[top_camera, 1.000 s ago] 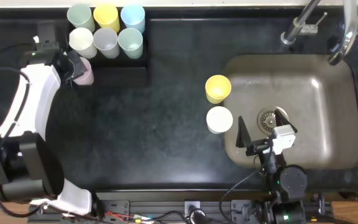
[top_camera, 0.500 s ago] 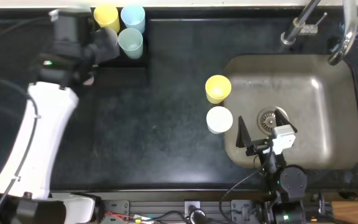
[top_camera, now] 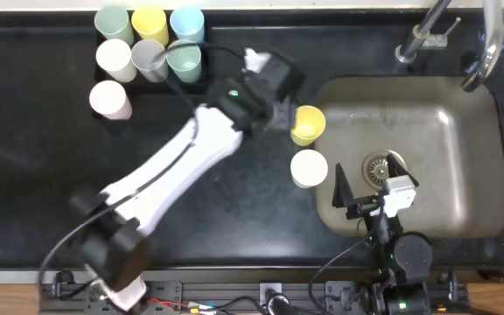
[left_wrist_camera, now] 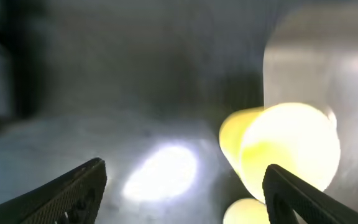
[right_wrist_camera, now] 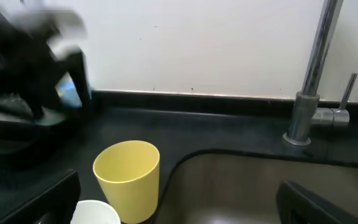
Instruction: Store Cups
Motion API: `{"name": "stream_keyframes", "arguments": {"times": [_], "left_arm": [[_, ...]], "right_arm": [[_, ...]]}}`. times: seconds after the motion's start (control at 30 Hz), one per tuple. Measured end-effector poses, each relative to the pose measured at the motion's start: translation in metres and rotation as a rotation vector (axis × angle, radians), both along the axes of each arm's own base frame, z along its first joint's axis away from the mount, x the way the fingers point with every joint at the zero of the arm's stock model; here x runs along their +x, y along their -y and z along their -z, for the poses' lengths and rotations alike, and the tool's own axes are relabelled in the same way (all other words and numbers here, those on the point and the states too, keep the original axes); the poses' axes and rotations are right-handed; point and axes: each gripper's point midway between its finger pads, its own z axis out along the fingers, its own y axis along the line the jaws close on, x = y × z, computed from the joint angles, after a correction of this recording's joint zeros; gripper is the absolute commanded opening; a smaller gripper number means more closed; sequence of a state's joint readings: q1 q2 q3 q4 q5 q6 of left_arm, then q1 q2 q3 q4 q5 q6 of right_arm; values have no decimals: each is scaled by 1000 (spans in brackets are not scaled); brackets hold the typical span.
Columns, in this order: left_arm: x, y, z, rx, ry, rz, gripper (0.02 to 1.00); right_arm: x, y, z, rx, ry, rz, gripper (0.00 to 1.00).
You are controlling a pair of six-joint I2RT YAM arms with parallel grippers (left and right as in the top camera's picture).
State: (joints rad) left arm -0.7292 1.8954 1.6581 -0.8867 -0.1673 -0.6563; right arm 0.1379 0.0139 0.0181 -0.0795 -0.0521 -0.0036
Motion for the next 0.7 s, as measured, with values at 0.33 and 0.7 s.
{"name": "stream_keyframes", "arguments": {"times": [0.33,0.7], "left_arm": [[-6,30,38,15,-74,32,432],[4,43,45,-12,-62,39,141]], "right_arm": [[0,0,0,0,0,0,998],[0,0,0,0,1,0,998]]}}
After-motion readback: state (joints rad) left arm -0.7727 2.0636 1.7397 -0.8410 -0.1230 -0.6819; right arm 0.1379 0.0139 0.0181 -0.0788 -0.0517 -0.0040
